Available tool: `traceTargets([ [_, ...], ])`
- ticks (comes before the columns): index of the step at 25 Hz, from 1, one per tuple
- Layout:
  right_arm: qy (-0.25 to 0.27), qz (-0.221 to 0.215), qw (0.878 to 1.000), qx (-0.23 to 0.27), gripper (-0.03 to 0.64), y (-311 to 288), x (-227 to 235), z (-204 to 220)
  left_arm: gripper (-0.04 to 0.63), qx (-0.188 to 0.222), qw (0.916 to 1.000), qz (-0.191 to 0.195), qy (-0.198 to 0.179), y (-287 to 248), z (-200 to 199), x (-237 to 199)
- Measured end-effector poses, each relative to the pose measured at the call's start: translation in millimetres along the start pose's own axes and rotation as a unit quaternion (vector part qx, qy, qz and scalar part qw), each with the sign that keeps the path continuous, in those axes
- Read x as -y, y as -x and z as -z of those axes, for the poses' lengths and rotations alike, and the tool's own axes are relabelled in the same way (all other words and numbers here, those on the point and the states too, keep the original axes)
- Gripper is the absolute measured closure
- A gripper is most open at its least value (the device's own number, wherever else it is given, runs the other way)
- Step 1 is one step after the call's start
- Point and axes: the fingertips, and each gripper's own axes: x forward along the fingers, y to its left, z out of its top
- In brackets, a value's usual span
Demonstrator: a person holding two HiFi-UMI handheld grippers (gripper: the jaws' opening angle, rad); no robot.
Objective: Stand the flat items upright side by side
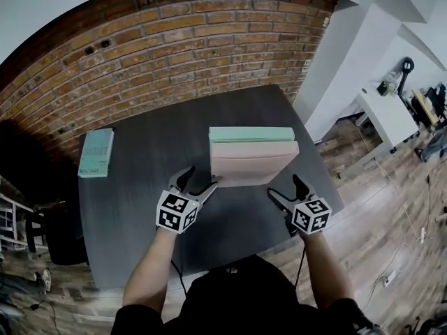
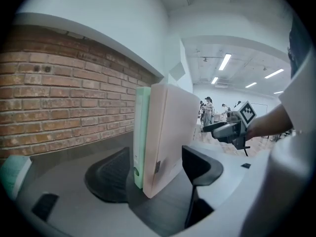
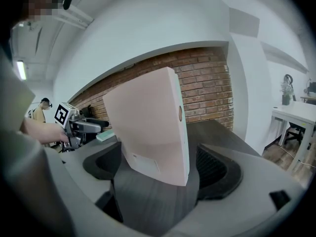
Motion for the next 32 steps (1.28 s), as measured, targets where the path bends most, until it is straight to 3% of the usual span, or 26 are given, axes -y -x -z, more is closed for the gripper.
traceTargets([
  [4,-0.005,-0.004,1.0,0.014,0.169,15.4,-11.5,-7.4,0.322,0.036,0.9991,-0.018,0.009,19.0,-17.9,8.1],
  [9,-0.014,-0.025,0.998,0.057,0.245,32.1,-25.2,-36.1,0.363,0.064,0.995,0.005,0.076,36.1,-41.6,33.9],
  [12,-0.018,-0.043,0.996,0.082,0.294,54.4,-38.2,-46.7,0.428,0.075,0.9954,-0.011,0.059,42.1,-51.6,58.6],
  [17,0.005,-0.061,0.995,0.081,0.383,95.9,-40.5,-45.2,0.462,0.076,0.9949,-0.014,0.064,32.6,-54.2,121.7],
  [20,0.031,-0.073,0.994,0.072,0.468,117.3,-40.1,-35.9,0.529,0.092,0.9918,-0.053,0.072,38.2,-52.4,150.3],
  [25,0.041,-0.102,0.992,0.062,0.599,137.9,-43.6,-18.1,0.558,0.073,0.9852,-0.144,0.057,59.3,-34.8,163.3],
  [32,0.012,-0.085,0.992,0.09,0.601,149.4,-20.3,-26.1,0.574,0.075,0.981,-0.17,0.055,69.9,-48.0,160.6],
])
